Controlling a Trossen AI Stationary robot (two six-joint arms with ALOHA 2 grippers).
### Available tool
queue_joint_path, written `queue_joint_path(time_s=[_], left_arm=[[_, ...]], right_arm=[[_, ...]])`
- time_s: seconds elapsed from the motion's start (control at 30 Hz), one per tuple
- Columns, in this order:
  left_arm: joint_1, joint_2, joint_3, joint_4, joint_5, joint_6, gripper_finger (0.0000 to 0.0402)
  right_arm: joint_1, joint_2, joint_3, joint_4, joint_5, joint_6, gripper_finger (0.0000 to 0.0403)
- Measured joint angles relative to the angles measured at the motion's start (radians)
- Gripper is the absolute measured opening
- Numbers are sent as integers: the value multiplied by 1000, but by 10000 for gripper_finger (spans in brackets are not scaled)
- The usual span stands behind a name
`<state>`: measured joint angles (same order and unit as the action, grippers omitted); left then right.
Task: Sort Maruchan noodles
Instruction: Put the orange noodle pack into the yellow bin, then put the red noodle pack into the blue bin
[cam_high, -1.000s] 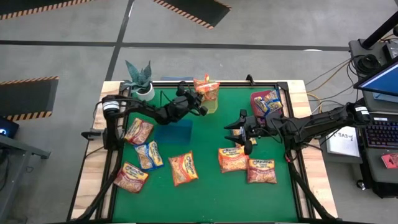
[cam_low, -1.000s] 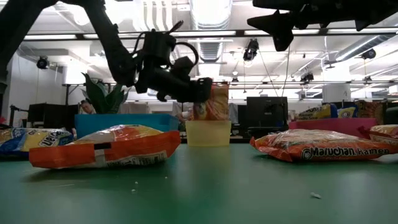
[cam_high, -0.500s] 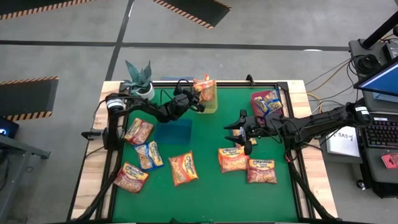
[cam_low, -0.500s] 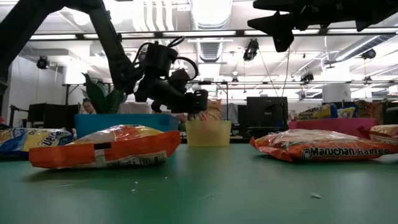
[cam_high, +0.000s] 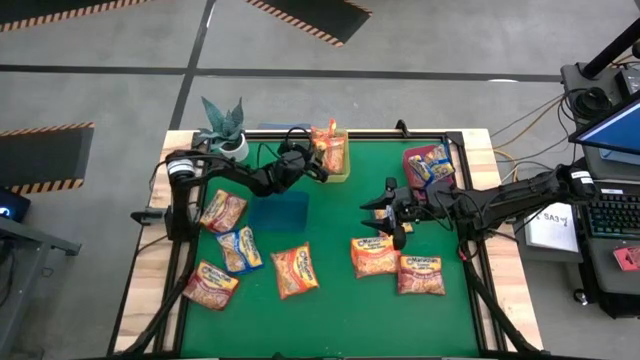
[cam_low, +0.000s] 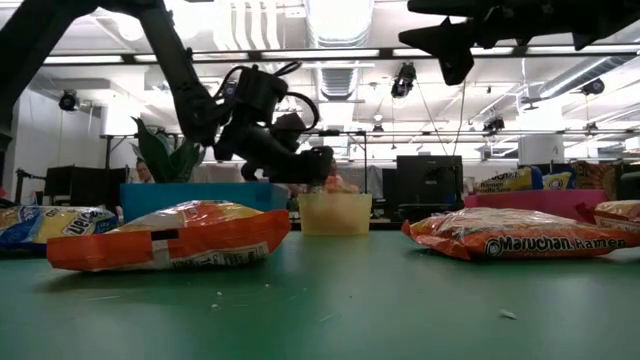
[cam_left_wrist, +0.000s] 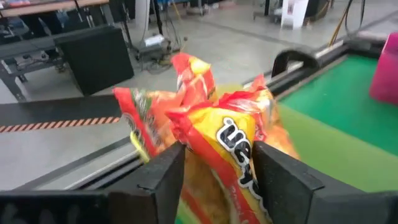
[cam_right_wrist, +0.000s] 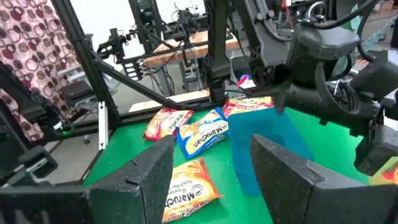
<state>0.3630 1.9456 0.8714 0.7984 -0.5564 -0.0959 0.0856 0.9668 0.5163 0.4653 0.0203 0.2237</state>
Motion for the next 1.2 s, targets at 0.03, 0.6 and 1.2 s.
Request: queue_joint_path(time_s=[0.03, 0.6, 1.2], left_arm=[[0, -10, -1, -22, 0, 0, 180], [-112, -380, -27, -470, 191, 178, 219], [-93, -602, -245, -266, 470, 456, 178]], right_arm=[[2, 0, 0, -4, 0, 2, 201], [1, 0, -1, -90, 137, 147, 201], [-153, 0, 119, -287, 268, 110, 201]])
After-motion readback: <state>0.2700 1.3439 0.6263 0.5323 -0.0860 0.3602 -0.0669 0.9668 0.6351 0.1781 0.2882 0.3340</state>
